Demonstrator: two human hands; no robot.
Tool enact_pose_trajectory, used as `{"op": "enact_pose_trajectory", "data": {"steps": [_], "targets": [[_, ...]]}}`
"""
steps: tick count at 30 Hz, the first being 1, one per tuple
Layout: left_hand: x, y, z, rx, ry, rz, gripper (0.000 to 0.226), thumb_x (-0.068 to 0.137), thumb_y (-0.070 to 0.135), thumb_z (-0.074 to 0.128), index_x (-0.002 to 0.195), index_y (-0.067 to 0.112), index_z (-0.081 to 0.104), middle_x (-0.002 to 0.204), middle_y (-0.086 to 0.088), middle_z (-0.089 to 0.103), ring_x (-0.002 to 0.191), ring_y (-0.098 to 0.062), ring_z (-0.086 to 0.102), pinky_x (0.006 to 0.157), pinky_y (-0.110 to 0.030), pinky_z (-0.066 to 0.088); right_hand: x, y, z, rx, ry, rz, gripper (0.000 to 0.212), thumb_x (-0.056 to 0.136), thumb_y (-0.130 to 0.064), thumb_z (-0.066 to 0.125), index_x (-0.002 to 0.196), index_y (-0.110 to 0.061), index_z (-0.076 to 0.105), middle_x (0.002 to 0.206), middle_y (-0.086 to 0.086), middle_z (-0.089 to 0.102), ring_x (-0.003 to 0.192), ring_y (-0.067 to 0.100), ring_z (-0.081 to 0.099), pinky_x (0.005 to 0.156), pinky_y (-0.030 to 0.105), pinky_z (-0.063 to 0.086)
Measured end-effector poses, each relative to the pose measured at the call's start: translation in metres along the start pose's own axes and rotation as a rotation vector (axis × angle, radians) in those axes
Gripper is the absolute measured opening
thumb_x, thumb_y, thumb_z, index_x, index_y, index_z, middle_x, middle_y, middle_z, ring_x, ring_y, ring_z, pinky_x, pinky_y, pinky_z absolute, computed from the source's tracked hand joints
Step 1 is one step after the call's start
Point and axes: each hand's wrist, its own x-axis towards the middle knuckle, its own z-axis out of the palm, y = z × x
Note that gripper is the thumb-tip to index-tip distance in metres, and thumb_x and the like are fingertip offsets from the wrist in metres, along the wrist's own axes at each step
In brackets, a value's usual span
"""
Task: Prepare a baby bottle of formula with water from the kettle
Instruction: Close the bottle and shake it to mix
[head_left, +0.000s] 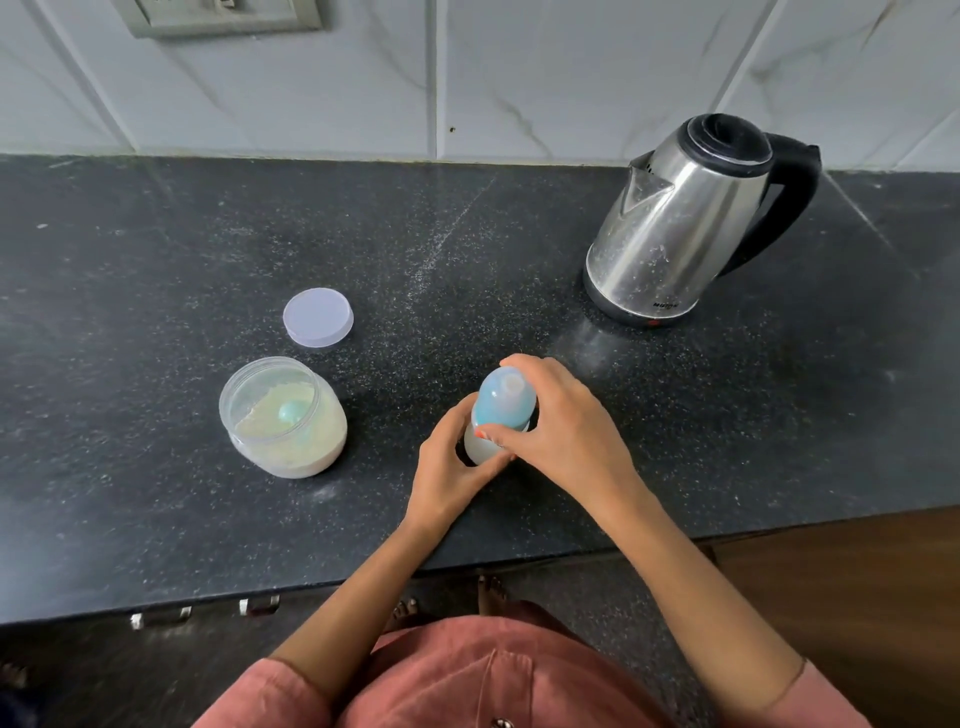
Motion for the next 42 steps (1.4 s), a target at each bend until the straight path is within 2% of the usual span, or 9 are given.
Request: {"op": "enact_pose_trajectory", "data": {"steps": [5, 8, 16, 20, 23, 27, 33, 39, 42], "targets": [[0.001, -0.003, 0.001, -0.012, -0.007, -0.002, 0.066, 0.071, 0.017, 0.080, 0.122, 0.039, 0.044, 0.124, 0.007, 0.059, 0.116, -0.007, 0.055, 0.099, -0.030, 0.045, 0.005, 0.019, -0.002, 0.307, -0.159, 0.025, 0.085, 0.064, -0.017, 0.081, 0.135, -0.024, 0.035, 0.129, -0.012, 0.046, 0.113, -0.008, 0.041, 0.094, 0.005, 0.028], [0.001, 0.000, 0.000, -0.016, 0.000, 0.012, 0.064, 0.071, 0.028, 0.078, 0.121, 0.047, 0.043, 0.123, 0.018, 0.056, 0.115, 0.000, 0.053, 0.097, -0.018, 0.043, 0.004, 0.028, -0.001, 0.412, -0.187, -0.010, 0.076, 0.068, -0.001, 0.075, 0.132, -0.021, 0.041, 0.120, -0.024, 0.046, 0.108, -0.021, 0.042, 0.092, 0.000, 0.032], [0.001, -0.003, 0.001, -0.015, 0.009, 0.001, 0.066, 0.071, 0.014, 0.079, 0.119, 0.044, 0.045, 0.120, 0.016, 0.059, 0.113, -0.001, 0.055, 0.095, -0.024, 0.045, 0.002, 0.025, 0.023, 0.303, 0.110, 0.029, 0.060, 0.057, -0.025, 0.085, 0.110, -0.013, 0.058, 0.099, -0.005, 0.047, 0.088, -0.006, 0.048, 0.078, 0.000, 0.036], [0.001, -0.003, 0.001, -0.012, 0.014, 0.001, 0.066, 0.071, 0.019, 0.077, 0.118, 0.053, 0.044, 0.119, 0.018, 0.058, 0.113, -0.002, 0.056, 0.095, -0.025, 0.046, 0.002, 0.028, 0.022, 0.358, 0.031, 0.004, 0.075, 0.058, -0.025, 0.084, 0.123, -0.019, 0.047, 0.114, -0.005, 0.044, 0.105, 0.001, 0.045, 0.088, -0.001, 0.031], [0.001, -0.002, 0.001, -0.016, 0.010, -0.006, 0.064, 0.071, 0.020, 0.078, 0.118, 0.049, 0.044, 0.121, 0.014, 0.058, 0.115, -0.005, 0.055, 0.098, -0.031, 0.045, 0.002, 0.033, 0.015, 0.489, -0.117, -0.036, 0.080, 0.068, -0.011, 0.077, 0.131, -0.032, 0.034, 0.132, -0.010, 0.043, 0.121, -0.002, 0.042, 0.103, 0.012, 0.032], [0.001, -0.003, 0.002, -0.008, 0.004, -0.012, 0.064, 0.071, 0.018, 0.080, 0.120, 0.041, 0.045, 0.122, 0.008, 0.061, 0.115, -0.006, 0.056, 0.098, -0.034, 0.046, 0.005, 0.037, 0.013, 0.500, -0.110, -0.031, 0.067, 0.067, -0.005, 0.077, 0.123, -0.027, 0.047, 0.123, -0.010, 0.053, 0.116, -0.001, 0.049, 0.103, 0.021, 0.039], [0.001, 0.002, 0.000, 0.009, 0.023, 0.007, 0.064, 0.070, 0.023, 0.076, 0.116, 0.053, 0.045, 0.114, 0.028, 0.058, 0.110, 0.005, 0.055, 0.093, -0.022, 0.046, 0.007, 0.025, 0.035, 0.376, 0.129, 0.036, 0.061, 0.056, -0.026, 0.085, 0.109, -0.012, 0.057, 0.100, -0.002, 0.040, 0.092, -0.004, 0.046, 0.079, -0.002, 0.032], [0.001, 0.002, 0.000, 0.005, 0.011, 0.009, 0.065, 0.071, 0.019, 0.077, 0.117, 0.050, 0.043, 0.118, 0.019, 0.058, 0.112, 0.001, 0.055, 0.095, -0.025, 0.046, 0.003, 0.035, 0.024, 0.638, -0.155, -0.023, 0.074, 0.071, -0.011, 0.072, 0.130, -0.034, 0.033, 0.138, -0.006, 0.039, 0.127, -0.002, 0.037, 0.105, 0.011, 0.028], [0.001, 0.003, 0.000, -0.005, 0.008, 0.008, 0.065, 0.071, 0.023, 0.079, 0.118, 0.049, 0.043, 0.119, 0.023, 0.056, 0.113, 0.002, 0.054, 0.097, -0.021, 0.044, 0.002, 0.045, 0.018, 0.726, -0.253, -0.031, 0.071, 0.074, 0.006, 0.063, 0.125, -0.037, 0.037, 0.135, -0.009, 0.045, 0.129, 0.001, 0.039, 0.108, 0.020, 0.031]]}}
